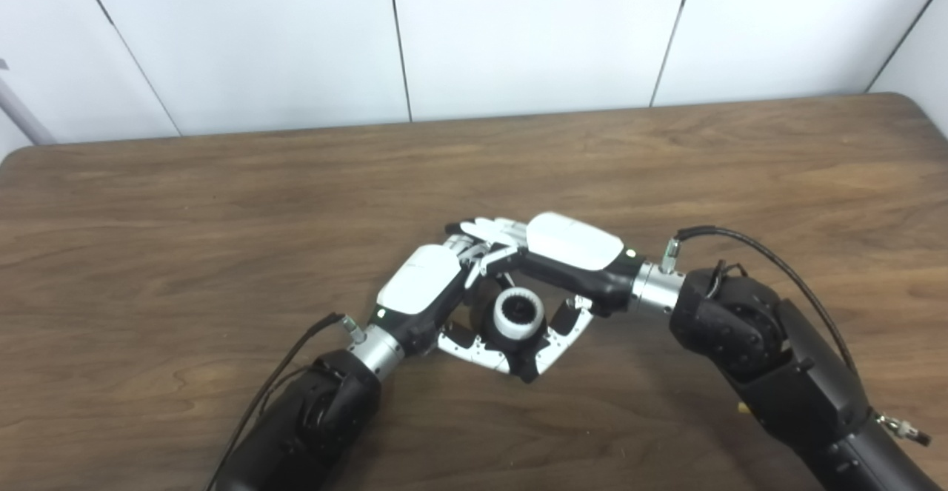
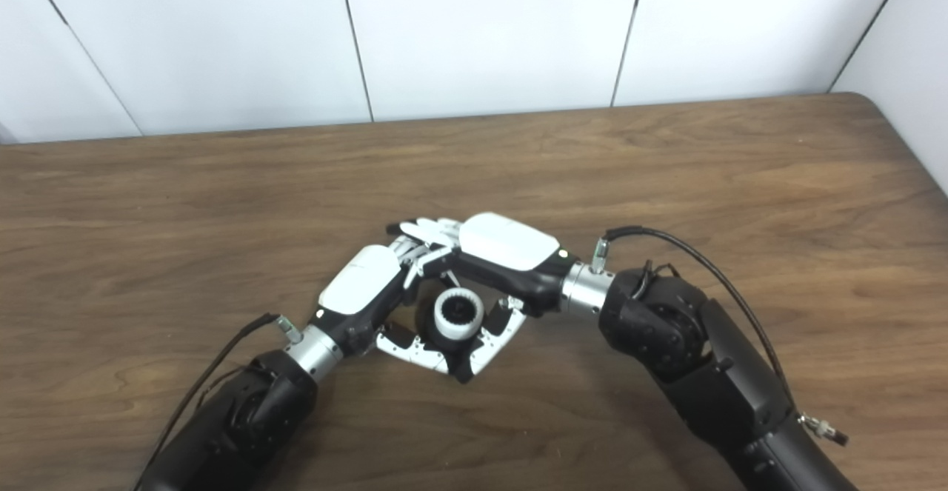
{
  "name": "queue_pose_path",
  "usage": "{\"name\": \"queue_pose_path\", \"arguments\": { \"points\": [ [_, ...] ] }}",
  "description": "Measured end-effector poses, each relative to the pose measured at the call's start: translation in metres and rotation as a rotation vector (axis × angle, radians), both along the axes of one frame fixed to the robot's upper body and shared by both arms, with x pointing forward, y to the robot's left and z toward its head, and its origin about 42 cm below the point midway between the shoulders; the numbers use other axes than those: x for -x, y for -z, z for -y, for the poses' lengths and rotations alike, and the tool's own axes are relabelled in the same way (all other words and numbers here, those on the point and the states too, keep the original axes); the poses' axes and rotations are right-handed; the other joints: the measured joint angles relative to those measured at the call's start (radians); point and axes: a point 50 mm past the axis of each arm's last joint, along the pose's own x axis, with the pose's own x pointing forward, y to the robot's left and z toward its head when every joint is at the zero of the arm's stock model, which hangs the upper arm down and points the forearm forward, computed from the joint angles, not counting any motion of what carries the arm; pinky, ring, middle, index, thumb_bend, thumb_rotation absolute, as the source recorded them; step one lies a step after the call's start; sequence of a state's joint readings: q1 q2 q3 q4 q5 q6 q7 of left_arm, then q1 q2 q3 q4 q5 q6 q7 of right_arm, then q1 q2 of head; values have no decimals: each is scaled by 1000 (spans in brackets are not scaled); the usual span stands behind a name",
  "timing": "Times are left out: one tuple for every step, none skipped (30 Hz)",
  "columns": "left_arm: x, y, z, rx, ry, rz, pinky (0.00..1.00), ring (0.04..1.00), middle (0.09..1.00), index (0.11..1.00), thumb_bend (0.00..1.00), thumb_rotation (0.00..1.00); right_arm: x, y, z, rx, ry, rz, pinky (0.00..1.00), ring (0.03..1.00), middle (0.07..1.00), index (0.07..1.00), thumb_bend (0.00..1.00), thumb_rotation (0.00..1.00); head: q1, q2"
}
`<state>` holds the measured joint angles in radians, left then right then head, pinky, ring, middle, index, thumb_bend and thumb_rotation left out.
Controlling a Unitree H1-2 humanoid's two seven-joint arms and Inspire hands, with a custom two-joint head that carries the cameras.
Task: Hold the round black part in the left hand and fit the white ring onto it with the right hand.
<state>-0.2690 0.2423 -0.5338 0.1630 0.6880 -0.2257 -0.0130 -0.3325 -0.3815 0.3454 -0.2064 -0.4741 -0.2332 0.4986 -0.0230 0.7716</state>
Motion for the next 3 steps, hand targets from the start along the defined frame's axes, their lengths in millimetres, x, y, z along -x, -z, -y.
{"name": "queue_pose_path", "arguments": {
  "points": [
    [0, 1, 0, 0, 4, 5, 1000, 1000, 883, 483, 525, 56, 0, -5, 1, -20, 5, 7, 1000, 1000, 1000, 1000, 1000, 276, -2, -2],
    [-1, 1, 0, -5, 8, 13, 1000, 1000, 883, 484, 525, 56, 0, -9, 1, -38, 11, 15, 1000, 1000, 1000, 1000, 1000, 285, -3, -5],
    [-2, 1, 0, -12, 13, 19, 1000, 1000, 885, 484, 525, 56, 0, -13, 2, -55, 17, 24, 1000, 1000, 1000, 1000, 1000, 296, -3, -5]
  ]
}}
